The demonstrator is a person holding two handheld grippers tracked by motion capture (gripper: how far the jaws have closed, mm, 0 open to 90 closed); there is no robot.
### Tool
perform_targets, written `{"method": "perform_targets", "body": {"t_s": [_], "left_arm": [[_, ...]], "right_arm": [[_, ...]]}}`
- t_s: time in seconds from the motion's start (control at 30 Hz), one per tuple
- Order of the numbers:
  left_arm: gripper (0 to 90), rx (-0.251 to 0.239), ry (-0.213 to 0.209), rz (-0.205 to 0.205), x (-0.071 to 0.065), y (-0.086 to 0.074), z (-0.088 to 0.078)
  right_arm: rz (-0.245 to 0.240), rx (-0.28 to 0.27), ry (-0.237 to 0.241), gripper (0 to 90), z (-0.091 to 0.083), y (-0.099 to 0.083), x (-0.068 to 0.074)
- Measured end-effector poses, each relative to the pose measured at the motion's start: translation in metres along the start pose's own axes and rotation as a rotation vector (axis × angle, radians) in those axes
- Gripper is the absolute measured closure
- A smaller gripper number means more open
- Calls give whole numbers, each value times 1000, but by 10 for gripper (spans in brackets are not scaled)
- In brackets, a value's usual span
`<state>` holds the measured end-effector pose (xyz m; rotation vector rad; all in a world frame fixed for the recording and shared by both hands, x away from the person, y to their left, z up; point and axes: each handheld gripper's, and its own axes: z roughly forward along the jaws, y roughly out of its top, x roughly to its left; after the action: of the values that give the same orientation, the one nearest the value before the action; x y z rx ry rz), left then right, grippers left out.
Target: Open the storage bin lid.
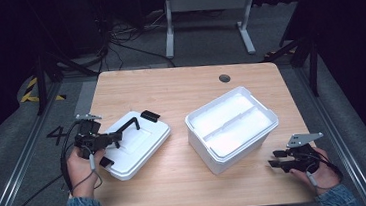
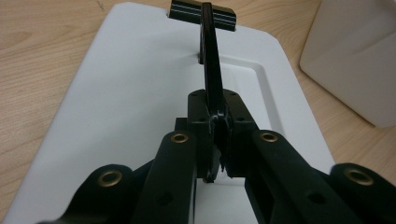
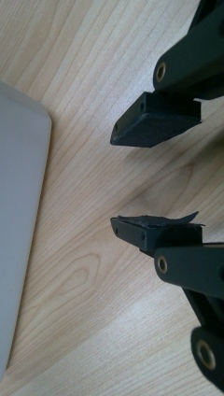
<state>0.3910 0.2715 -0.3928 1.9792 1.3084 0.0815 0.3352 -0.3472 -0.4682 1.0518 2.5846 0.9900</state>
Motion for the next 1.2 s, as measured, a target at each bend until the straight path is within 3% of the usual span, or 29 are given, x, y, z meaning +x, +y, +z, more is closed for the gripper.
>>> {"method": "perform_targets", "body": {"t_s": [0.27,0.67,0.83,0.93,1.1,1.2], "left_arm": [[845,21,-3,0,5,-3,7],[840,72,-31,-50,19,-11,20],[823,104,-11,-65,25,-15,27],[820,95,-12,-75,26,-16,27],[714,91,13,-83,29,-17,25],[613,78,63,-88,29,-17,23]], "right_arm": [[0,-1,0,544,0,0,0],[0,0,0,544,0,0,0],[-2,1,0,544,0,1,1],[-3,1,1,543,0,1,1],[-4,4,0,542,1,1,1],[-5,4,1,542,1,1,1]]}}
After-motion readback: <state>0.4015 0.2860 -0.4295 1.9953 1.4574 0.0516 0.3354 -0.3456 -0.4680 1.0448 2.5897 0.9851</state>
